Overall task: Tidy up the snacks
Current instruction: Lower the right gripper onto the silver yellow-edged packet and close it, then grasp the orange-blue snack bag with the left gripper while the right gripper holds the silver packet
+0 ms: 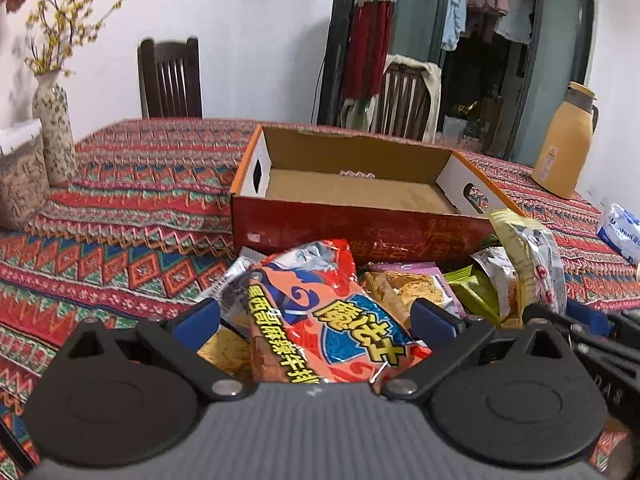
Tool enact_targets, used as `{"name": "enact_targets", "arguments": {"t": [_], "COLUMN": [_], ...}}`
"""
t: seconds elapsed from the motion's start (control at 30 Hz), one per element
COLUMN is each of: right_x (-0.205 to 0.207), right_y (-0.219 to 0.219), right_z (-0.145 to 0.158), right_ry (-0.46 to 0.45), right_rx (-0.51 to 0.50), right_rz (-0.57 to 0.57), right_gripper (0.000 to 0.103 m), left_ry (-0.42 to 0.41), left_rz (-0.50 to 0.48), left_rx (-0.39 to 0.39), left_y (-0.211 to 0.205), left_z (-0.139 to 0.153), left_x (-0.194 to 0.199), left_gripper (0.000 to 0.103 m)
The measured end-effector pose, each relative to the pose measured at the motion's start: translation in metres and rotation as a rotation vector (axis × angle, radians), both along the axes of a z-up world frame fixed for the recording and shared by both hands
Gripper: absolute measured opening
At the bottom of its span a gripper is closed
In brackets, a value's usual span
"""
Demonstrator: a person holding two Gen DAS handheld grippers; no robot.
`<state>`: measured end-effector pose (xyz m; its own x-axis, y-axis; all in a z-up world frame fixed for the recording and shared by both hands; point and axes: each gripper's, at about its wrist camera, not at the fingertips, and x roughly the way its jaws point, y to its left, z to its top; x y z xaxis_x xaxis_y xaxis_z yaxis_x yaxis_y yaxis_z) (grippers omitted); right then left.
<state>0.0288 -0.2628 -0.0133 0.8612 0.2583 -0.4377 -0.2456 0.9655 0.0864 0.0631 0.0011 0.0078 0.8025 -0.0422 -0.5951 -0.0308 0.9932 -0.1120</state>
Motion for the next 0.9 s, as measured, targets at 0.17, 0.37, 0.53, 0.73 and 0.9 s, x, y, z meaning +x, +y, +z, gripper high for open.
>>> {"name": "enact_targets", "arguments": {"t": [0.17,0.37,0.53,0.73,0.9], "right_x": [-0.001,0.000,0.002,0.006,0.015], "right_y": [-0.002,-0.004,-0.005,-0.016,-0.019], "right_z": [-0.001,-0.002,-0.001,0.008,0.016], "right_ry": [0.002,0.005,0.002,-0.027,-0.049], "right_rx": [0.005,0.008,0.006,0.018,0.027], "right_rz": [0.001,0.002,-0.011,-0.039,-0.048], "right_gripper": [0.034,0.034,0.034,0.034,0.034], "left_ry": [0.034,0.054,0.082,0.071,0.127], "left_rz": [0.034,0.068,0.080,0.089,0.086], "left_rx": [-0.052,-0.062,-0.050,-0.020,0.042], "left_y": [0.006,0.008,0.009,0.014,0.004], "left_z": [0.006,0.019,0.022,0.027,0.025], "left_x": [0.012,0.027,0.032,0.023,0.039], "left_gripper": [0.103,0.103,0.103,0.103,0.103]}}
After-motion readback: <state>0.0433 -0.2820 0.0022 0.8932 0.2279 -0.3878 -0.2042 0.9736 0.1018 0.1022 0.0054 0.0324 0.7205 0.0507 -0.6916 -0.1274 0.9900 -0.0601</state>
